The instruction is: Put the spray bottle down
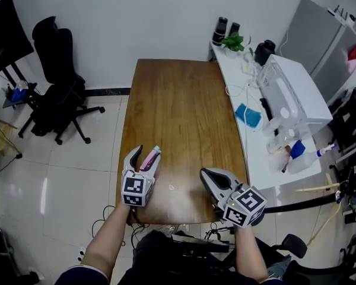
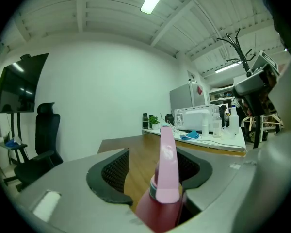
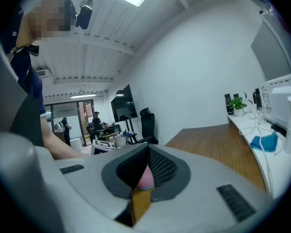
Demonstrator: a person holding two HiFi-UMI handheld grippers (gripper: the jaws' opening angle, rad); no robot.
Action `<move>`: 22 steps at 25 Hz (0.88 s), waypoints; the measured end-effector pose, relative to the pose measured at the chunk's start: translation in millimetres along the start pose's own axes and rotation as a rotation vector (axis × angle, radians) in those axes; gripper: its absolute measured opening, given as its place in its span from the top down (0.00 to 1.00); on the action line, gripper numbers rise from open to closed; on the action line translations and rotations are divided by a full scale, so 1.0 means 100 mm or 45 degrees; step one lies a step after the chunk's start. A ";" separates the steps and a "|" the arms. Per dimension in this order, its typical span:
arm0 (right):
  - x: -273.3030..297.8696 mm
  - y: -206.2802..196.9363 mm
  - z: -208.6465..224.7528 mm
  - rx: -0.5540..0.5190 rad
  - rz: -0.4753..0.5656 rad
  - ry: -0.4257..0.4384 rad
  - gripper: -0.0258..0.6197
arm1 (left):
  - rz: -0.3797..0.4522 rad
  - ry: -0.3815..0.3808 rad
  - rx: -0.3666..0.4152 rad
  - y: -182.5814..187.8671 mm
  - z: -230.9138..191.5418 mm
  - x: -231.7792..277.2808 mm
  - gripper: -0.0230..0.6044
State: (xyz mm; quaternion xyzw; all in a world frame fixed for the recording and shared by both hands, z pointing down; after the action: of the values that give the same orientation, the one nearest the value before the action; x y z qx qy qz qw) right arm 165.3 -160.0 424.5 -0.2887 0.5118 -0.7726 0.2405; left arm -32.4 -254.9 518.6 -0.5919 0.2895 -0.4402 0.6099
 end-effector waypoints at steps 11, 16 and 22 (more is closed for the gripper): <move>0.02 0.00 -0.07 0.007 0.019 0.016 0.96 | -0.062 -0.043 0.046 -0.03 0.04 -0.04 0.51; 0.00 0.04 -0.07 0.002 0.036 0.018 0.96 | -0.038 -0.053 0.046 0.06 0.06 -0.21 0.47; 0.02 0.06 -0.05 0.030 0.088 0.023 0.96 | 0.018 0.013 -0.041 0.28 -0.04 -0.79 0.48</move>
State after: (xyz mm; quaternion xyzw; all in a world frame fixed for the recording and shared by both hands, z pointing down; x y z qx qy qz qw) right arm 161.2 -160.5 417.5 -0.2611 0.5145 -0.7724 0.2657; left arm -65.3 -190.1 477.4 -0.5973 0.3038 -0.4342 0.6019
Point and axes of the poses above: the fingertips, and each gripper's own axes: x forward along the fingers, z to its right, y out of its top, the point moved 4 cm from there along -x, backward along the fingers, and after that the axes turned 6 degrees about x, right-handed, at the moved point
